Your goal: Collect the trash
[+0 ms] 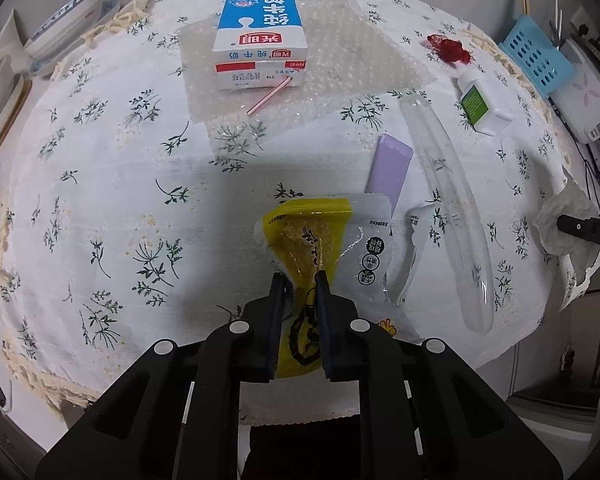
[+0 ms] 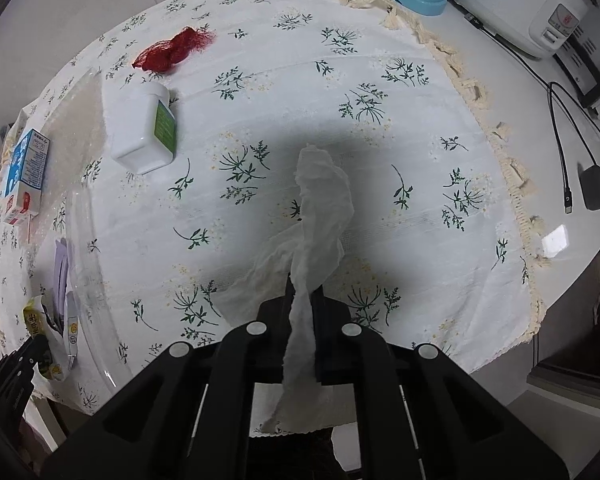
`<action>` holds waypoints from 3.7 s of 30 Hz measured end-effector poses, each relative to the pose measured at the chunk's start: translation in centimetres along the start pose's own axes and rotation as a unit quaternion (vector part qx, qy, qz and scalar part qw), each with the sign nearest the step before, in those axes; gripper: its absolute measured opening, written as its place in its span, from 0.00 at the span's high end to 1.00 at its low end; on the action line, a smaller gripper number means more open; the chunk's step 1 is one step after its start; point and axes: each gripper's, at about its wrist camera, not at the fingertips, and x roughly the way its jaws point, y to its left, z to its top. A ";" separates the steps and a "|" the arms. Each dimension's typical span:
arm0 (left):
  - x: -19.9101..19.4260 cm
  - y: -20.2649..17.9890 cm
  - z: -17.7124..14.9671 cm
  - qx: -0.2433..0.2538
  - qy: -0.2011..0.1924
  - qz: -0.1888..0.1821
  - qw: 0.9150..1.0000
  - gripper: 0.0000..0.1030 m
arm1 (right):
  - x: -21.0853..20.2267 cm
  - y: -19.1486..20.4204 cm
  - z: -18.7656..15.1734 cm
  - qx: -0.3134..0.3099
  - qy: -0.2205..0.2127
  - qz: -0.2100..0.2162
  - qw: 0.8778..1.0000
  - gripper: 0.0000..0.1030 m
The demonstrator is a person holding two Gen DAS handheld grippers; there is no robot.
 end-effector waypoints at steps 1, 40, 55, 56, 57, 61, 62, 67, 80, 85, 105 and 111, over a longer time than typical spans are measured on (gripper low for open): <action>-0.3 0.3 -0.2 -0.001 -0.001 -0.002 1.000 0.86 | -0.3 -0.1 -0.2 0.000 -0.002 0.001 1.000 0.95; -6.4 -1.1 -3.2 -0.005 -0.052 -0.039 0.998 0.86 | -8.0 2.4 -6.9 -0.077 -0.094 0.070 0.990 0.95; -8.0 -2.9 -5.3 0.001 -0.061 -0.053 0.997 0.86 | -9.7 3.1 -9.9 -0.103 -0.106 0.088 0.985 0.95; -8.1 -3.0 -5.5 0.001 -0.061 -0.054 0.997 0.86 | -9.8 3.1 -10.1 -0.104 -0.107 0.090 0.985 0.95; -8.2 -3.1 -5.6 0.002 -0.062 -0.056 0.997 0.86 | -10.0 3.0 -10.4 -0.105 -0.107 0.091 0.985 0.95; -8.7 -3.5 -6.3 0.004 -0.066 -0.056 0.996 0.86 | -10.3 2.9 -11.4 -0.111 -0.105 0.093 0.984 0.95; -8.8 -3.5 -6.4 0.004 -0.067 -0.056 0.996 0.86 | -10.3 2.9 -11.7 -0.112 -0.104 0.094 0.984 0.95; -9.0 -4.0 -7.4 0.008 -0.067 -0.056 0.996 0.86 | -10.2 2.8 -13.2 -0.117 -0.099 0.101 0.983 0.95; -8.9 -4.7 -10.4 0.014 -0.056 -0.057 0.997 0.86 | -10.6 2.5 -16.6 -0.132 -0.092 0.109 0.981 0.95; -9.0 -5.2 -11.3 0.020 -0.053 -0.060 0.997 0.86 | -10.5 2.2 -17.8 -0.135 -0.084 0.110 0.981 0.95; -5.9 -5.9 -15.8 0.032 -0.013 -0.055 0.998 0.86 | -7.3 0.7 -21.7 -0.132 -0.051 0.088 0.986 0.95; -3.7 -5.7 -17.5 0.026 0.003 -0.053 0.998 0.86 | -5.3 0.2 -22.5 -0.130 -0.038 0.085 0.987 0.95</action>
